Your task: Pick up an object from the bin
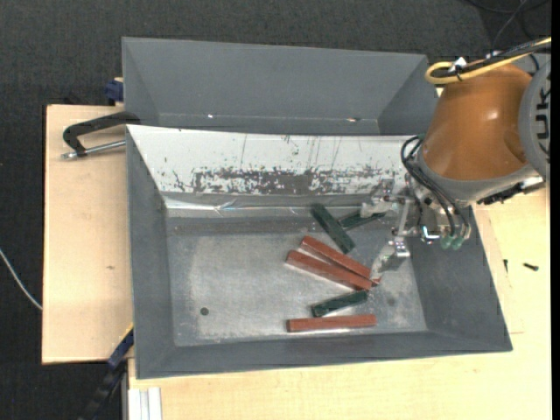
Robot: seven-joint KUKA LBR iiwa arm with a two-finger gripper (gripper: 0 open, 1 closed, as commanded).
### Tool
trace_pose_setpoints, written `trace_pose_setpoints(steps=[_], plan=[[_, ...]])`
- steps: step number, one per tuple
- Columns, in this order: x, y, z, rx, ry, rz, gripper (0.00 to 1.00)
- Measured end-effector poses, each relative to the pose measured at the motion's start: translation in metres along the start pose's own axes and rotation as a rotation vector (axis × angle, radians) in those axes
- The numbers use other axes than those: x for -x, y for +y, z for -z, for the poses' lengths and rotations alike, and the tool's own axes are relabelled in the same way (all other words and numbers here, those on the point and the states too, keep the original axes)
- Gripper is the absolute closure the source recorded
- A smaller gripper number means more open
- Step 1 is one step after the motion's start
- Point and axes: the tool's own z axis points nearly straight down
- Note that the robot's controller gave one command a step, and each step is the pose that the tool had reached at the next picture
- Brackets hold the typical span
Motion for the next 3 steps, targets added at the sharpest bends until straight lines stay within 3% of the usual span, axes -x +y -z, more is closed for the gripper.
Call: trace_pose_setpoints(steps=[1,2,3], plan=[[0.002,0.0,0.004,-0.001,-0.009,0.001,0.0],[0.012,0.015,-0.057,0.0,-0.012,-0.092,0.0],[0.006,0.032,-0.07,0.0,-0.006,-0.134,0.0]])
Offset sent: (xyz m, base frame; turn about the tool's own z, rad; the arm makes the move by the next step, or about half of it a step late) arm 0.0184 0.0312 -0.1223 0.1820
